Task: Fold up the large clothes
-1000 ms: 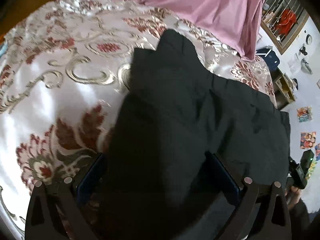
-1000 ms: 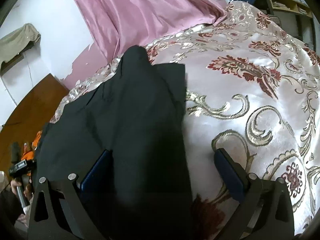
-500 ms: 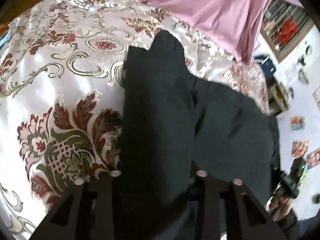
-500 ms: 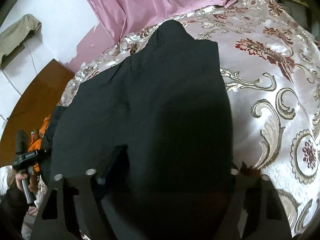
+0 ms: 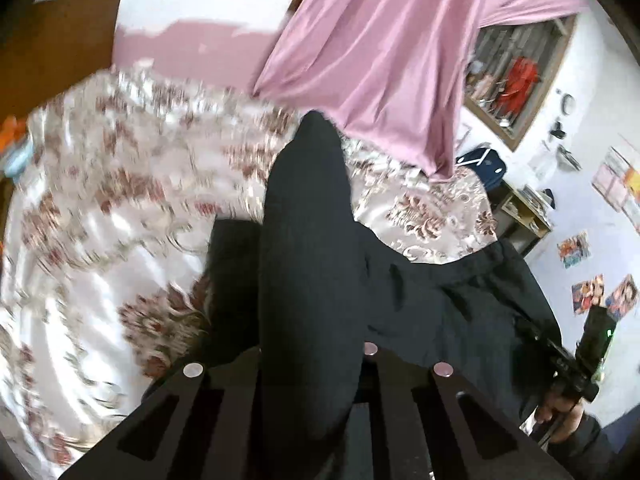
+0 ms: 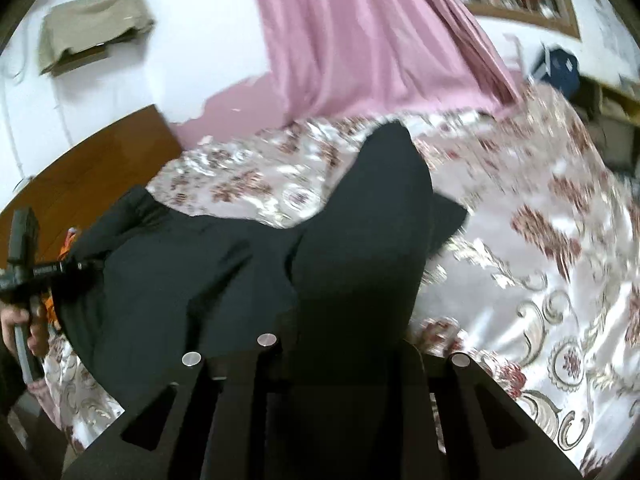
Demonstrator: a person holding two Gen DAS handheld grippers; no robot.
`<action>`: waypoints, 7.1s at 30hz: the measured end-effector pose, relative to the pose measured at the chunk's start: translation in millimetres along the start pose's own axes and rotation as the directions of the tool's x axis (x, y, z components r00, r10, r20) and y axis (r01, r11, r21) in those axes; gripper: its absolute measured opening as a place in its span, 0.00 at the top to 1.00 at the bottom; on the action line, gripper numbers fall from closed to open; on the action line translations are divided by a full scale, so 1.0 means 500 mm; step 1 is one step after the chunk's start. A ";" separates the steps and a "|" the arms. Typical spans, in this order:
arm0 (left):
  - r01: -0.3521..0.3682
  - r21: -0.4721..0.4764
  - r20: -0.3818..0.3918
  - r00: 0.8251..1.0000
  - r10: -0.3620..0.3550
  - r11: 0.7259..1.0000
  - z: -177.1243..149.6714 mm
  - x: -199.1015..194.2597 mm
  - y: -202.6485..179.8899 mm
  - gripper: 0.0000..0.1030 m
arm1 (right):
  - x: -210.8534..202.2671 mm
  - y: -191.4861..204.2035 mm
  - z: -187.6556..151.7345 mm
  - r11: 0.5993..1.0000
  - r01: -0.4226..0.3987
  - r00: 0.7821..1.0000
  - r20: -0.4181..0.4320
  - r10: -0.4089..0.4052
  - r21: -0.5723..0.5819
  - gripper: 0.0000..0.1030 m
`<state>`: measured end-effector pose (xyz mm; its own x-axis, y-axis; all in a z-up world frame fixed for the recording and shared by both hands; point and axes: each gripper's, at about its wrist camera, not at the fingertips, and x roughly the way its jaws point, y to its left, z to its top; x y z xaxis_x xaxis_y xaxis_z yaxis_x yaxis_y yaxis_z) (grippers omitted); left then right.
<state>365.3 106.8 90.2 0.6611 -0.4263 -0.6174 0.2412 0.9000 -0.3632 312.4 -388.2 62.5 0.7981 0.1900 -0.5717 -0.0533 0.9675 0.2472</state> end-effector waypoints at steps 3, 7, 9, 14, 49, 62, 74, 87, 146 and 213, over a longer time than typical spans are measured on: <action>-0.032 0.017 -0.024 0.999 0.033 0.999 -0.012 -0.017 0.012 0.92 | -0.023 0.054 -0.008 0.998 -0.034 0.999 0.028 0.035 -0.048 0.86; -0.099 -0.018 -0.084 0.992 0.097 0.995 -0.041 0.026 0.067 0.91 | -0.017 0.076 -0.029 0.997 -0.036 0.999 0.015 0.037 -0.063 0.85; -0.116 -0.016 -0.103 0.988 0.114 0.993 -0.053 0.051 0.078 0.89 | -0.013 0.068 -0.045 0.998 -0.019 1.000 0.000 0.019 -0.063 0.85; -0.138 0.028 -0.167 0.976 0.141 0.990 -0.035 0.116 0.102 0.76 | -0.002 0.039 -0.071 0.998 0.031 0.999 -0.034 -0.033 -0.059 0.84; 0.120 -0.066 -0.138 0.982 -0.128 0.991 -0.014 -0.041 0.087 0.80 | 0.018 0.040 -0.041 0.991 -0.127 0.992 -0.012 0.127 0.029 0.83; -0.086 -0.206 -0.175 0.983 0.050 0.975 -0.117 0.026 0.174 0.69 | 0.126 0.012 -0.079 0.992 -0.024 0.964 -0.261 0.056 0.124 0.74; -0.288 -0.206 -0.126 0.955 0.267 0.935 -0.110 -0.057 0.141 0.23 | 0.009 -0.008 -0.066 0.990 0.084 0.991 -0.116 -0.070 0.115 0.08; -0.246 -0.086 0.114 0.960 0.255 0.965 -0.188 -0.235 -0.029 0.02 | -0.182 0.102 -0.070 0.998 0.038 0.996 0.073 -0.042 0.058 0.07; -0.412 0.182 0.298 0.888 0.349 0.893 -0.598 -0.320 -0.189 0.00 | -0.342 0.284 -0.415 0.982 0.114 0.984 0.151 -0.091 -0.151 0.02; -0.426 0.185 0.289 0.885 0.365 0.886 -0.606 -0.312 -0.183 0.00 | -0.323 0.294 -0.423 0.984 0.114 0.988 0.119 -0.098 -0.137 0.02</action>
<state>24.5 63.1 8.3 0.8785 -0.0223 -0.4772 0.0634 0.9955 0.0701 48.7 -241.5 25.9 0.8655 0.0729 -0.4957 -0.0435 0.9966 0.0706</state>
